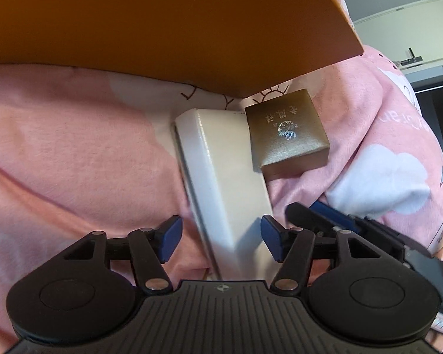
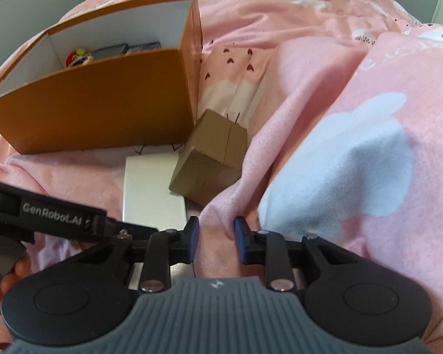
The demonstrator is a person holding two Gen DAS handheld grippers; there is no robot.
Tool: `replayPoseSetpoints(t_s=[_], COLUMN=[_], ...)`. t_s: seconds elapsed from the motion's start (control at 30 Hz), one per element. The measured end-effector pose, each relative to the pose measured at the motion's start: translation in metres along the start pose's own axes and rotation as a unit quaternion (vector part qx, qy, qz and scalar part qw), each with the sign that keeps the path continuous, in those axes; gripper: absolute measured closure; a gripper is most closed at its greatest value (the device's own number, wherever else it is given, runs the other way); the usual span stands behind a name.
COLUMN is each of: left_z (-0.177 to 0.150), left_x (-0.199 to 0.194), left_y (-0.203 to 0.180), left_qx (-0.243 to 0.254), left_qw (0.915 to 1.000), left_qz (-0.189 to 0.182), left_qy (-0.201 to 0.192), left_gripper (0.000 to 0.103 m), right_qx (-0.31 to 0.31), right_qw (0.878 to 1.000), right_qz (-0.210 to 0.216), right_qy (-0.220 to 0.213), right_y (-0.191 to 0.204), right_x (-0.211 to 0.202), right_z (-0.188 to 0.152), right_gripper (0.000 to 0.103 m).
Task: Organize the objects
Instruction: 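Grasp the white tube with the left tool, then lift the white tube with the left tool while the right tool reaches toward the gold box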
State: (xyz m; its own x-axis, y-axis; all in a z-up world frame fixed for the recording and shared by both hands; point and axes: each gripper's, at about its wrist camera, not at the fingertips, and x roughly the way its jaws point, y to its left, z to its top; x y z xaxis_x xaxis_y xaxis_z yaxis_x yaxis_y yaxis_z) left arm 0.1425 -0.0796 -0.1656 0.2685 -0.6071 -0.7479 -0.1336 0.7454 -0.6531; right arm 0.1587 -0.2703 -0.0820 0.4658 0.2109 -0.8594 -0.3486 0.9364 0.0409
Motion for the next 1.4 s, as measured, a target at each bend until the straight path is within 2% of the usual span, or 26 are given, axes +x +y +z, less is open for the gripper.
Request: replayPoseSetpoints(t_s=[0.07, 0.13, 0.27, 0.43, 0.6, 0.7, 0.83, 0.97, 1.0, 1.03, 1.17, 1.3, 1.33, 1.4], left_z=[0.001, 0.001, -0.004, -0.011, -0.02, -0.024, -0.028, -0.043, -0.047, -0.049, -0.049, -0.043, -0.041, -0.039], left_x=[0.003, 0.001, -0.01, -0.038, -0.08, -0.094, -0.087, -0.069, -0.067, -0.064, -0.063, -0.071, -0.07, -0.074], left_y=[-0.001, -0.003, -0.008, -0.02, -0.027, -0.026, -0.027, -0.047, -0.051, -0.054, -0.051, -0.041, -0.039, -0.036], left_qx=[0.001, 0.007, 0.025, 0.071, 0.12, 0.145, 0.172, 0.254, 0.271, 0.281, 0.271, 0.232, 0.222, 0.21], left_qw=[1.0, 0.9999, 0.9996, 0.996, 0.9868, 0.9779, 0.9648, 0.9355, 0.9297, 0.9273, 0.9419, 0.9652, 0.9693, 0.9725], left_qz=[-0.004, -0.01, 0.003, 0.045, 0.098, 0.136, 0.186, 0.236, 0.241, 0.24, 0.195, 0.12, 0.105, 0.099], left_qy=[0.002, 0.001, -0.011, -0.03, -0.048, -0.064, -0.071, -0.068, -0.063, -0.057, -0.039, -0.015, -0.01, -0.015], left_gripper=[0.034, 0.044, 0.053, 0.063, 0.07, 0.07, 0.07, 0.07, 0.07, 0.069, 0.063, 0.046, 0.044, 0.041], right_qx=[0.0, -0.004, -0.023, -0.044, -0.05, -0.054, -0.057, -0.056, -0.055, -0.054, -0.054, -0.049, -0.048, -0.045], right_qw=[1.0, 1.0, 1.0, 0.999, 0.999, 0.999, 0.998, 0.998, 0.998, 0.998, 0.998, 0.999, 0.999, 0.999], right_qz=[0.0, -0.001, -0.006, -0.006, -0.002, 0.002, 0.006, 0.006, 0.006, 0.005, 0.006, 0.009, 0.01, 0.012], right_qy=[0.004, 0.008, 0.011, 0.012, 0.005, -0.002, -0.007, -0.008, -0.009, -0.009, -0.011, -0.011, -0.012, -0.013], right_y=[-0.001, 0.0, 0.006, 0.015, 0.02, 0.023, 0.026, 0.026, 0.026, 0.027, 0.027, 0.026, 0.026, 0.025], right_x=[0.005, 0.01, 0.014, 0.014, 0.008, 0.005, 0.002, 0.002, 0.001, -0.002, -0.004, -0.006, -0.007, -0.008], right_z=[0.0, -0.001, -0.002, -0.001, 0.002, 0.005, 0.007, 0.008, 0.008, 0.006, 0.006, 0.006, 0.006, 0.006], right_gripper=[0.075, 0.075, 0.075, 0.075, 0.074, 0.074, 0.074, 0.075, 0.075, 0.075, 0.075, 0.074, 0.074, 0.074])
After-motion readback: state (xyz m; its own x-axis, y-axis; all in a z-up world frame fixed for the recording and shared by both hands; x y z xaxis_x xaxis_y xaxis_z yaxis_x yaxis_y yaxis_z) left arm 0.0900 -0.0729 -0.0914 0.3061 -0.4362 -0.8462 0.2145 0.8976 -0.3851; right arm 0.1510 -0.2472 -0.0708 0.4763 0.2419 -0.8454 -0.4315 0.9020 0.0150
